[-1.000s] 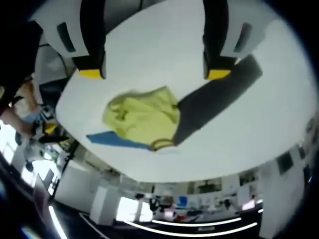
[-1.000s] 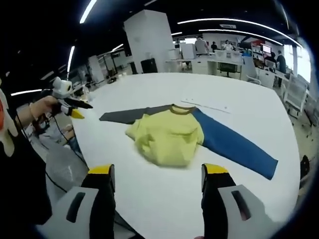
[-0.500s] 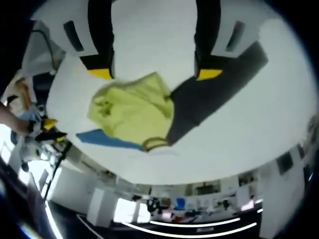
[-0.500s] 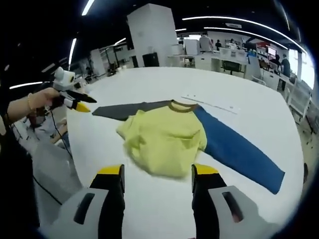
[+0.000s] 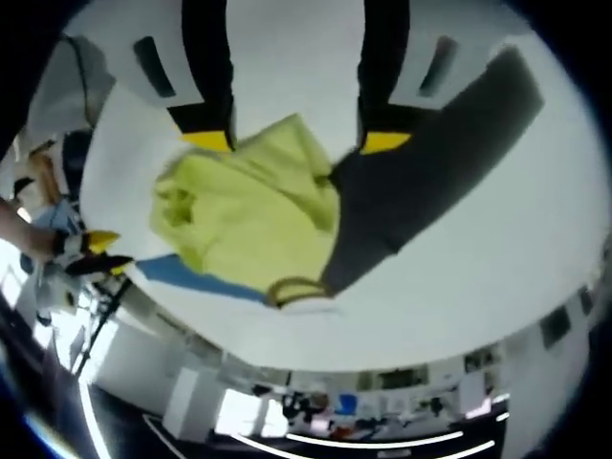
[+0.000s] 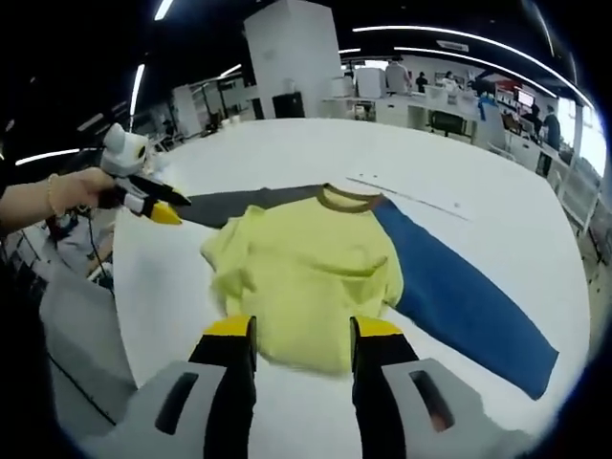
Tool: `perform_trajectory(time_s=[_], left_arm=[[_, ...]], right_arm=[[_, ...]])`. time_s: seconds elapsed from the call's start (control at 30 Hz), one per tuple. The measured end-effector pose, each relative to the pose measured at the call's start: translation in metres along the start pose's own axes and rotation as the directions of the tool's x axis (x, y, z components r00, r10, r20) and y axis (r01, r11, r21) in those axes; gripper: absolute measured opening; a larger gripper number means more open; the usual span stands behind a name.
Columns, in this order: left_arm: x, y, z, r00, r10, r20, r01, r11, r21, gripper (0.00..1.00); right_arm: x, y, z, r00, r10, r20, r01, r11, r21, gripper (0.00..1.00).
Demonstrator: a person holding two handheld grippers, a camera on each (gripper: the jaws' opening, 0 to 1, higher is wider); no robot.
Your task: Fold the garment on the visible template until the final outline fits inside the template.
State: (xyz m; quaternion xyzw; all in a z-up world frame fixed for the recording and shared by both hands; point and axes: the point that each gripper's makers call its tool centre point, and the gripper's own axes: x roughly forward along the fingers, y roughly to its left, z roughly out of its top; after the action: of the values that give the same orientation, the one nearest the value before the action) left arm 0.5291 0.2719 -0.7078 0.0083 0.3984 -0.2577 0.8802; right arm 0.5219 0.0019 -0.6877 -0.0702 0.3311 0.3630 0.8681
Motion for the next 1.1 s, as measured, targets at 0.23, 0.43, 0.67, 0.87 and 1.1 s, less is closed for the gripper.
perform_trajectory(time_s=[0.23, 0.43, 0.67, 0.87, 1.1], left_arm=[[0.025, 0.005, 0.009, 1.0, -0.006, 0.007, 0.006, 1.0, 0.015, 0.4], [0.042, 0.008, 0.015, 1.0, -0.008, 0.009, 0.008, 1.0, 0.029, 0.38], [0.056, 0.013, 0.019, 1.0, -0.008, 0.007, 0.008, 0.999, 0.044, 0.34], [0.067, 0.015, 0.022, 1.0, -0.01, 0.004, 0.01, 0.998, 0.069, 0.33], [0.076, 0.017, 0.023, 1.0, -0.018, -0.006, 0.018, 0.996, 0.091, 0.28]], right_arm=[[0.026, -0.008, 0.003, 1.0, -0.009, -0.01, 0.009, 1.0, -0.002, 0.33], [0.042, -0.012, 0.001, 0.999, -0.011, -0.03, 0.011, 1.0, -0.006, 0.31], [0.057, -0.019, -0.004, 0.998, -0.022, -0.064, 0.021, 1.0, -0.01, 0.28], [0.063, -0.018, -0.006, 0.997, -0.02, -0.078, 0.019, 1.0, -0.011, 0.28], [0.069, -0.02, -0.007, 0.996, -0.019, -0.09, 0.018, 1.0, -0.013, 0.27]])
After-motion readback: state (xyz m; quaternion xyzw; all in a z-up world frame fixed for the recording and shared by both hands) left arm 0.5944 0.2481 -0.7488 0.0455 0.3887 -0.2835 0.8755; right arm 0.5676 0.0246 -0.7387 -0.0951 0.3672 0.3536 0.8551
